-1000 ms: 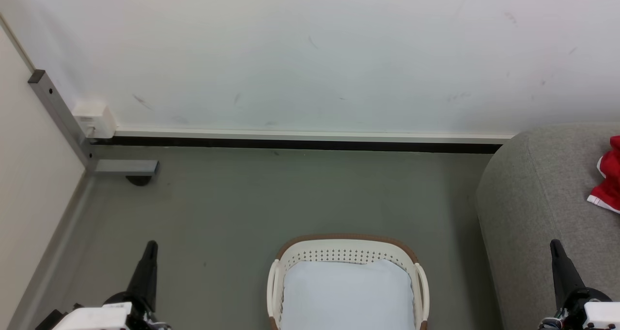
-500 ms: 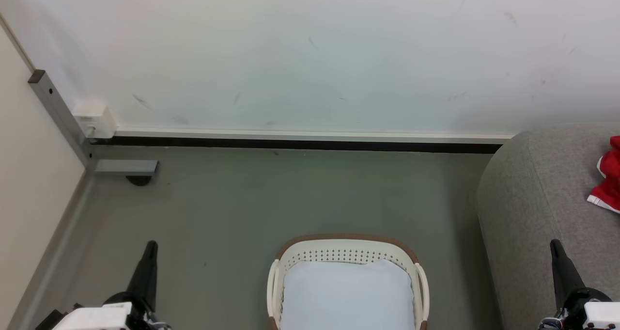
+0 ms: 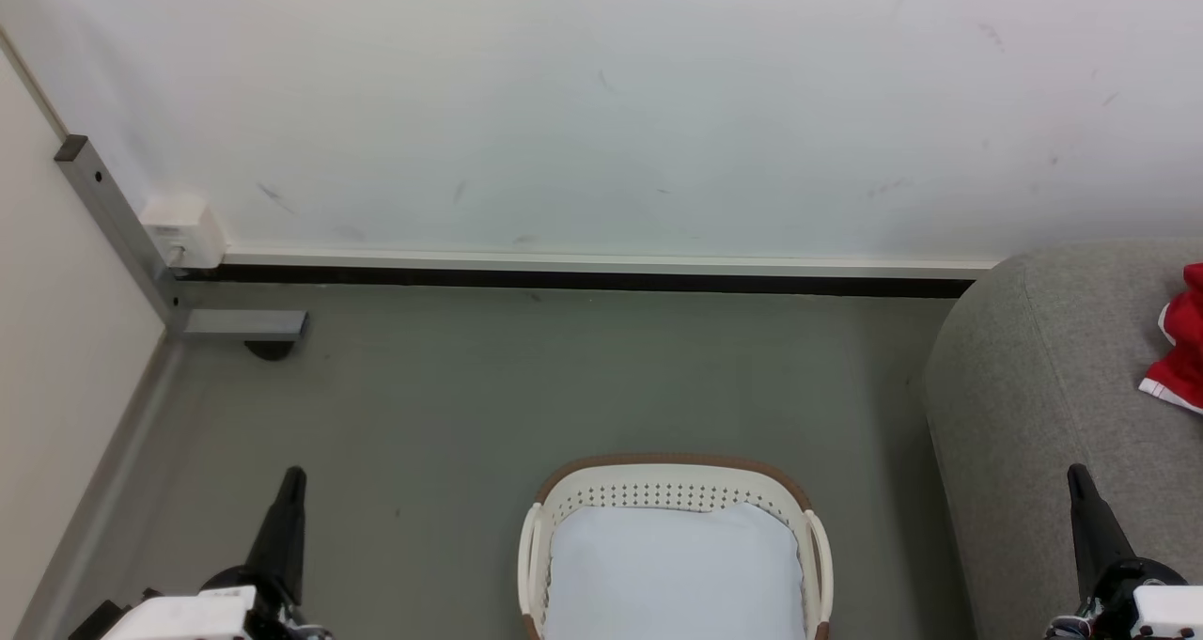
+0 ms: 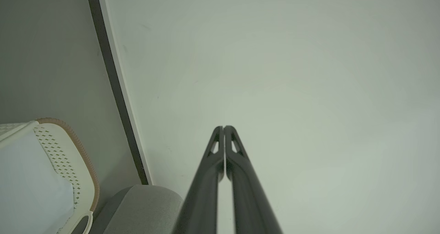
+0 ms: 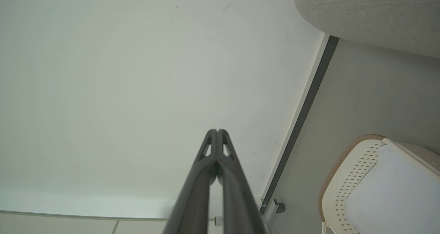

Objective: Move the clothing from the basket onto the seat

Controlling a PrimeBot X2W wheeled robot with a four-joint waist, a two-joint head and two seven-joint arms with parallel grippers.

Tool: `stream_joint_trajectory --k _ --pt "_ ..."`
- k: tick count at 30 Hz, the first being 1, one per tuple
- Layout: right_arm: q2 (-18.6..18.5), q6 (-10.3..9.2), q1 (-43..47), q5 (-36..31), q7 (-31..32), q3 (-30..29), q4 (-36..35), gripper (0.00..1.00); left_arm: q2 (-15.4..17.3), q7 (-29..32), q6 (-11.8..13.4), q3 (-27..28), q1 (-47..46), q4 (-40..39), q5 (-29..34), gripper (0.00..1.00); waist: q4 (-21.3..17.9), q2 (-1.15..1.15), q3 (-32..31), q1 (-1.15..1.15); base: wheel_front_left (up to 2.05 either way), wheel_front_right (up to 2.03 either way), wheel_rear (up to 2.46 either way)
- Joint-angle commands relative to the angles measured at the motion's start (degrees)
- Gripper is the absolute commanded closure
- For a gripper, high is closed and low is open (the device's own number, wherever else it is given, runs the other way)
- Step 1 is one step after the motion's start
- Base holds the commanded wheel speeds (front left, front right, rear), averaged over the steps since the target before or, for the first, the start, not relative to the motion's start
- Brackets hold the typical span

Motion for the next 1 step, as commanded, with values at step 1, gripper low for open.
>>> stream_joint_trajectory --k 1 --pt "-0.02 -0.12 -0.69 0.06 0.19 -0.22 -0.30 1.00 0.12 0.23 -0.24 0.11 -0.48 -0.22 -0.76 1.00 0.00 0.00 0.00 0.00 0.00 0.00 0.00"
